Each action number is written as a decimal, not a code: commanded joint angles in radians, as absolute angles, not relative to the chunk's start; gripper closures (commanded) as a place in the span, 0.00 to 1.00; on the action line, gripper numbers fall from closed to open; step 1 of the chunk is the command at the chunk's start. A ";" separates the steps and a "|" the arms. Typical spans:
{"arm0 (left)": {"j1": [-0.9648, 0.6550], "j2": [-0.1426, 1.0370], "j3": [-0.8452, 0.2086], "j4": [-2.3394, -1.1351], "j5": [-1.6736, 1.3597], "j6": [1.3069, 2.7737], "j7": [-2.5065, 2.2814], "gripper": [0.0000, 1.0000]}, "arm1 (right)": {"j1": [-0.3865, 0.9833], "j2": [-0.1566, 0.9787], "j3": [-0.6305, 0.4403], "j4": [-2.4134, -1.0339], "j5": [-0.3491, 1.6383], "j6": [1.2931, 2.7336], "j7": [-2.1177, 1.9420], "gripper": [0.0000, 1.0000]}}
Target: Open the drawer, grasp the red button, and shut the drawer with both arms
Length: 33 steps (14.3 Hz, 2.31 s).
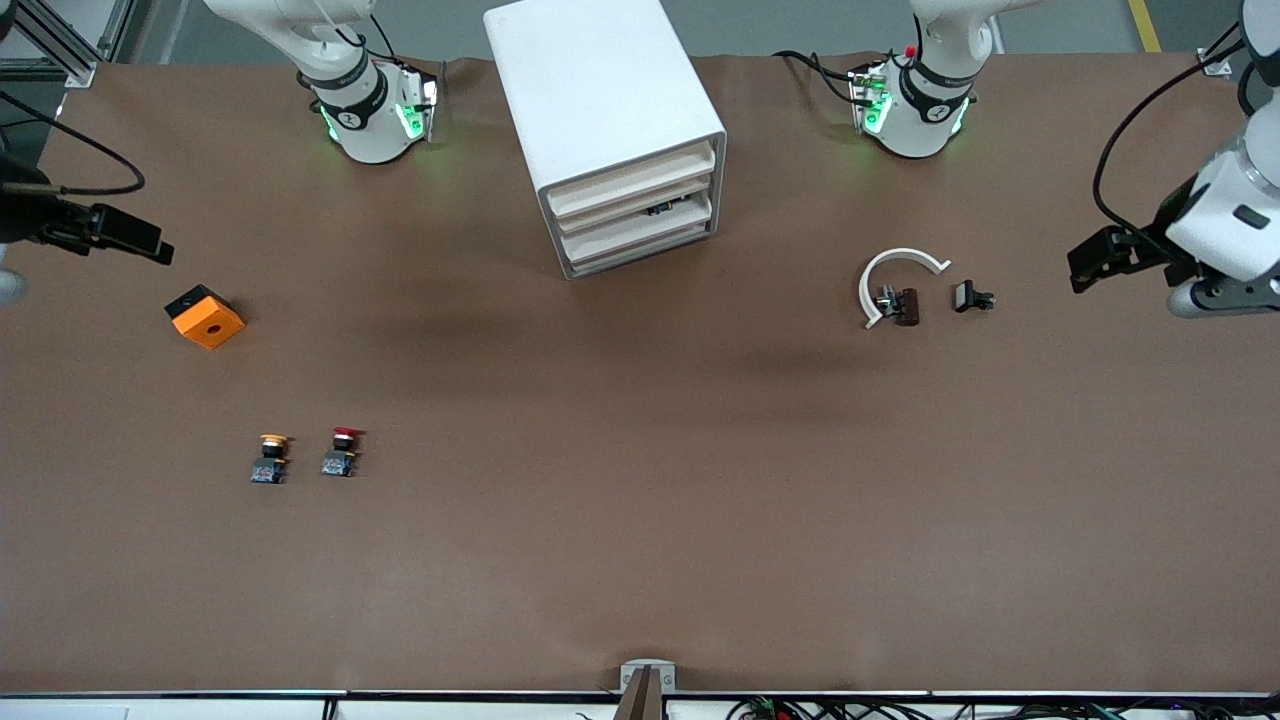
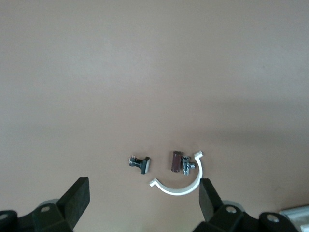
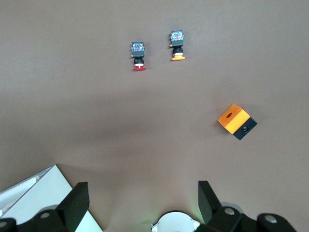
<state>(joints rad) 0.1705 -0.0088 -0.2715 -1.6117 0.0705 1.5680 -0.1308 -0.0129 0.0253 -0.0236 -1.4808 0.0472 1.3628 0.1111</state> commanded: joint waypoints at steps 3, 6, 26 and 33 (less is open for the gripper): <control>0.036 -0.136 -0.135 -1.735 0.023 1.585 -0.115 0.00 | 0.012 -0.064 -0.020 -1.497 0.046 1.339 0.118 0.00; 0.041 -0.143 -0.130 -1.741 0.021 1.591 -0.115 0.00 | 0.028 -0.077 -0.037 -1.500 0.046 1.339 0.120 0.00; 0.060 -0.048 -0.130 -1.632 0.034 1.574 -0.064 0.00 | 0.006 -0.163 -0.063 -1.621 -0.003 1.470 -0.021 0.00; 0.075 -0.040 -0.133 -1.626 0.023 1.583 -0.061 0.00 | 0.002 -0.164 -0.054 -1.615 -0.002 1.453 0.020 0.00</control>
<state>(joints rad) 0.0652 -0.0452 -0.1343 -1.6507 0.0383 1.5930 -0.0830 0.0124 -0.1377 -0.0659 -1.5940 0.0051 1.4550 0.0019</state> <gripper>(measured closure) 0.000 0.000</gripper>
